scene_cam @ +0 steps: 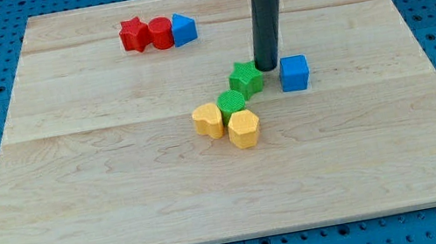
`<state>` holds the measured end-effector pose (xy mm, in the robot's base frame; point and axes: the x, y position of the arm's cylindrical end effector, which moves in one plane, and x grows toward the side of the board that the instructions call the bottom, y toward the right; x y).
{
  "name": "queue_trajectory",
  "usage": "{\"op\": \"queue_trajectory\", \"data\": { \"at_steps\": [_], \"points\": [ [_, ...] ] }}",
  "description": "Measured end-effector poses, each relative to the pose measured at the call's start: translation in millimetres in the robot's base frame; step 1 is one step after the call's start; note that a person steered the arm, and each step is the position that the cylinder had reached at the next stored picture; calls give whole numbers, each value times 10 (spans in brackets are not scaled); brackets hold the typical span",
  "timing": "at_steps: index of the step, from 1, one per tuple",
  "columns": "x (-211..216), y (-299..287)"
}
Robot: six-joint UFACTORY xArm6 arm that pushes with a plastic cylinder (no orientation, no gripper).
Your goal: Push the blue cube to the top center of the board
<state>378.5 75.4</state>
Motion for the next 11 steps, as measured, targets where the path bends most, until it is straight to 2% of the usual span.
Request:
{"op": "queue_trajectory", "data": {
  "at_steps": [2, 3, 4, 5, 7, 8, 9, 10, 11],
  "points": [
    [759, 14],
    [984, 184],
    [873, 484],
    [506, 643],
    [-269, 564],
    [-432, 596],
    [-178, 961],
    [278, 1222],
    [695, 970]
  ]
}}
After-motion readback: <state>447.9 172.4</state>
